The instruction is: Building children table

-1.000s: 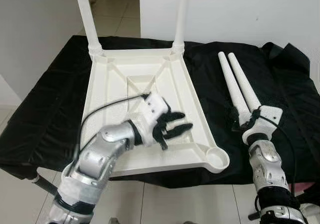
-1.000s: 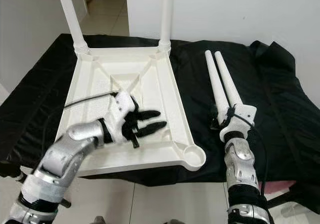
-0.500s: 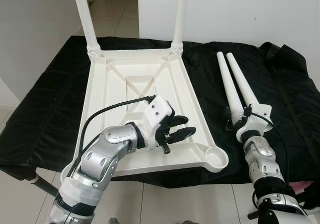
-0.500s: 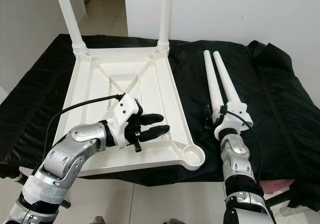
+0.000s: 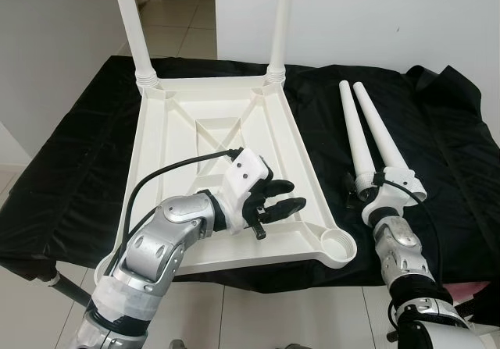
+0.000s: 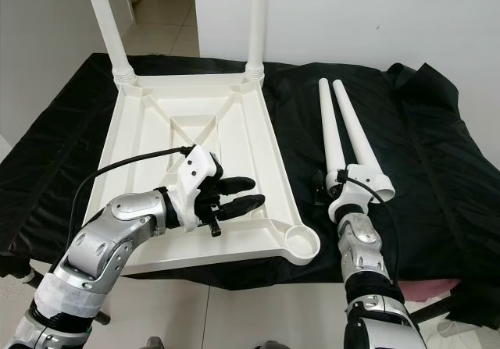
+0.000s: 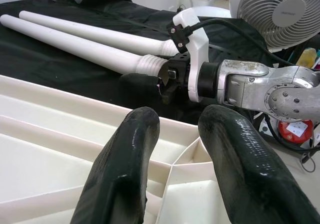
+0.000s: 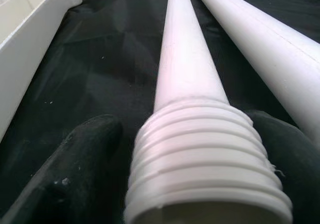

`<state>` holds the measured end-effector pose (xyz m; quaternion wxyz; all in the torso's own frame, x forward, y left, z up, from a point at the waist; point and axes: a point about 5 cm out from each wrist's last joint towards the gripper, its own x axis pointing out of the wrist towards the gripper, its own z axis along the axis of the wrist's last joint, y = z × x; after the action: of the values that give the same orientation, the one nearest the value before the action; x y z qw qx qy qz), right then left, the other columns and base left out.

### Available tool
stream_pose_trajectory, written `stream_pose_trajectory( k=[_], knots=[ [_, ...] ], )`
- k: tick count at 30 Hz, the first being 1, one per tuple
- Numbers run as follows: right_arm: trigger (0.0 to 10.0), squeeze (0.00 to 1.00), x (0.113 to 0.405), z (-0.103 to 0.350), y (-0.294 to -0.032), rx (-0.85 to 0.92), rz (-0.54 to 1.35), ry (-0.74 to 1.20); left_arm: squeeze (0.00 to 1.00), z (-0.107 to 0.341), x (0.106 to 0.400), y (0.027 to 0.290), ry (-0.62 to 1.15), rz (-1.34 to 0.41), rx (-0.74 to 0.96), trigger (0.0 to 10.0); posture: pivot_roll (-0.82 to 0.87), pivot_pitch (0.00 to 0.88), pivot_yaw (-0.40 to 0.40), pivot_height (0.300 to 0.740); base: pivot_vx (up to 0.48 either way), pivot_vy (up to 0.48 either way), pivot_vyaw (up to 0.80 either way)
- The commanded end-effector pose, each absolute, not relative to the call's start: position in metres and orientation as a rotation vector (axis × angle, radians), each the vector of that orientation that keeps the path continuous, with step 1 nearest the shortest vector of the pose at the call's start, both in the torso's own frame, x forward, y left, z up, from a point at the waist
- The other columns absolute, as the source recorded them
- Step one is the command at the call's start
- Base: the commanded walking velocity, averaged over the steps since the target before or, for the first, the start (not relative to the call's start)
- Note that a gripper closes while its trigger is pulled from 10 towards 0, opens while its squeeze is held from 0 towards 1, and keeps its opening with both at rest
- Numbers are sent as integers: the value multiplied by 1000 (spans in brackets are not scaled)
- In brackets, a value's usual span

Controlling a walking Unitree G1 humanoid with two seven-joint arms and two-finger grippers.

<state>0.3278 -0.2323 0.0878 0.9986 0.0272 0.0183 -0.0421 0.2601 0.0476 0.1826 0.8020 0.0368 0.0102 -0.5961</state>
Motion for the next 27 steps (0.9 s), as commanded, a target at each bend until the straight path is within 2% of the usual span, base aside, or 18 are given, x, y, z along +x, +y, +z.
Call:
stream_pose_trajectory(
  k=[1, 17, 18, 24, 27],
  knots=[
    [0, 0, 329, 84, -229, 45, -85, 57, 0, 188, 263, 49, 3, -1207, 94, 10000, -6, 0, -23, 740, 0, 0, 0],
    [0, 0, 326, 82, -221, 106, -131, -8, 0, 192, 270, 50, -10, -1149, 71, 10000, -6, 0, -20, 740, 0, 0, 0],
    [10000, 0, 326, 83, -220, 77, -143, -7, 0, 193, 271, 50, -12, -1135, 69, 10000, -6, 0, -20, 740, 0, 0, 0],
    [10000, 0, 328, 90, -213, 7, -140, -39, 0, 195, 280, 51, 30, -1093, 15, 10000, -12, 0, -19, 740, 0, 0, 0],
    [10000, 0, 329, 104, -210, -78, -165, -131, 0, 200, 285, 53, 27, -1054, -21, 10000, -15, 0, -15, 740, 0, 0, 0]
  ],
)
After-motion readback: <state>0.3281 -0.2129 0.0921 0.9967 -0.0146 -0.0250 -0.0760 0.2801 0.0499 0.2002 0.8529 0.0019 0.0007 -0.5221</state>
